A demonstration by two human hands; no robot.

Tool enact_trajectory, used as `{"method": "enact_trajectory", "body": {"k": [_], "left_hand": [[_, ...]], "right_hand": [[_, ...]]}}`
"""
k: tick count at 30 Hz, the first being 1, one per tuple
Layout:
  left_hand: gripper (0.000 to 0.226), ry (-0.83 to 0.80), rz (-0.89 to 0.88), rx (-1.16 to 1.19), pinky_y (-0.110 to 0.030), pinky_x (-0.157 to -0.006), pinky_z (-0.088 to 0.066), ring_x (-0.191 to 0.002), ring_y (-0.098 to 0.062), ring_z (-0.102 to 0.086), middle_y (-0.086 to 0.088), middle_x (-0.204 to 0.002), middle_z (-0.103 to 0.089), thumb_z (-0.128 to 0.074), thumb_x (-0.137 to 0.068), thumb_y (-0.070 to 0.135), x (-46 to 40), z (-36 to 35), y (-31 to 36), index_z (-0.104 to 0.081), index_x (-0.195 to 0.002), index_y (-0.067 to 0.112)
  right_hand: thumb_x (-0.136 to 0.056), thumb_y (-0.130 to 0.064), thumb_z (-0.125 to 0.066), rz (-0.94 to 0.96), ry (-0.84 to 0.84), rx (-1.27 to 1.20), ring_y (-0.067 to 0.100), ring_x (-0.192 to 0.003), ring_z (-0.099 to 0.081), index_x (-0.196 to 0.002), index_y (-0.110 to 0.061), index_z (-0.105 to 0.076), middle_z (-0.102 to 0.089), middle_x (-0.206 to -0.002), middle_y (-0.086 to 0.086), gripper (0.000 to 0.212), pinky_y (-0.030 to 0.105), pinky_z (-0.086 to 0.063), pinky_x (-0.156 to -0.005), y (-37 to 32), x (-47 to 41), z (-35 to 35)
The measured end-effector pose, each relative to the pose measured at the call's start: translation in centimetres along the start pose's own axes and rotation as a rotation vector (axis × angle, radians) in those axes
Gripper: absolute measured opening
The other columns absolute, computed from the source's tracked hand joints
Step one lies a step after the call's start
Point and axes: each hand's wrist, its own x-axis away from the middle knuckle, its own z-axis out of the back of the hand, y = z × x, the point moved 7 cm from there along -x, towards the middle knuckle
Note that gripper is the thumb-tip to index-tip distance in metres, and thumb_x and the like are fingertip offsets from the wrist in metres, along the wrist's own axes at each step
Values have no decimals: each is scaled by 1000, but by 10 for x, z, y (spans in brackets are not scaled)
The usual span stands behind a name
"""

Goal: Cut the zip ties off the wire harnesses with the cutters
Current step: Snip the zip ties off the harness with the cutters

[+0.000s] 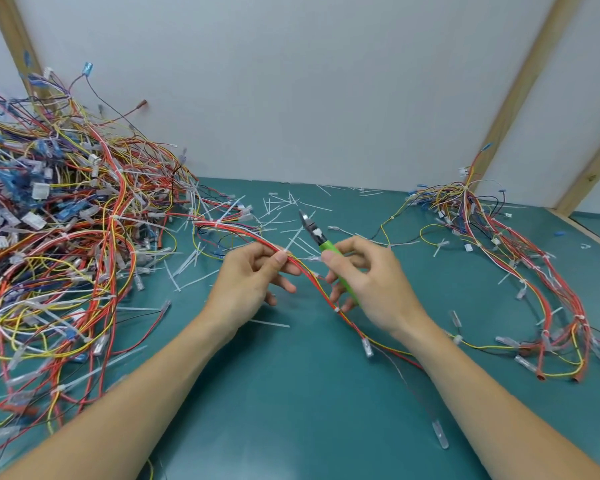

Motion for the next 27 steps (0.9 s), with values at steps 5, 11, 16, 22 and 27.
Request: {"method": "enact_trajectory", "body": {"k": [5,11,16,22,27], "left_hand": [[16,11,29,-5,-26,-48,-47,-66,-15,-71,-3,-87,-78,-61,-100,23,0,3,-4,-63,-94,8],[18,68,72,99,-26,-50,-52,-75,-17,-76,-4,-86,-78,-64,-97,25,0,8,-5,-65,-94,7],[16,134,34,117,-25,-50,-53,-76,-17,-76,-2,-89,-78,-62,-99,24,0,13,-2,-64,-88,13],[18,142,9,119,-23,-43,-49,-62,-13,-71,0,-82,-76,-59,-101,20,-1,13,-1,-57,-85,13],[16,142,43,146,-22,-43,-49,-63,-10,-70,-1,-86,-77,-60,-100,23,-2,14,-4,-62,-90,10]], "right_hand": [[-89,-46,-68,70,42,23,29,-55,-68,-89,-21,-67,-70,-72,6,26,32,-49,-44,-10,1,6],[-100,-36,-66,-157,-108,34,26,-58,-66,-97,-12,-67,-67,-72,7,24,33,-49,-46,11,3,-11],[-102,-41,-60,-307,-213,-153,27,-67,-71,-106,-7,-69,-68,-78,8,35,34,-57,-51,9,8,-16],[-99,-51,-57,-368,-324,-133,29,-80,-74,-111,-10,-72,-76,-94,11,45,41,-60,-66,6,8,-10],[-97,-48,-62,-318,-278,16,23,-77,-75,-98,-18,-80,-78,-97,2,35,35,-57,-55,3,6,-3]]}}
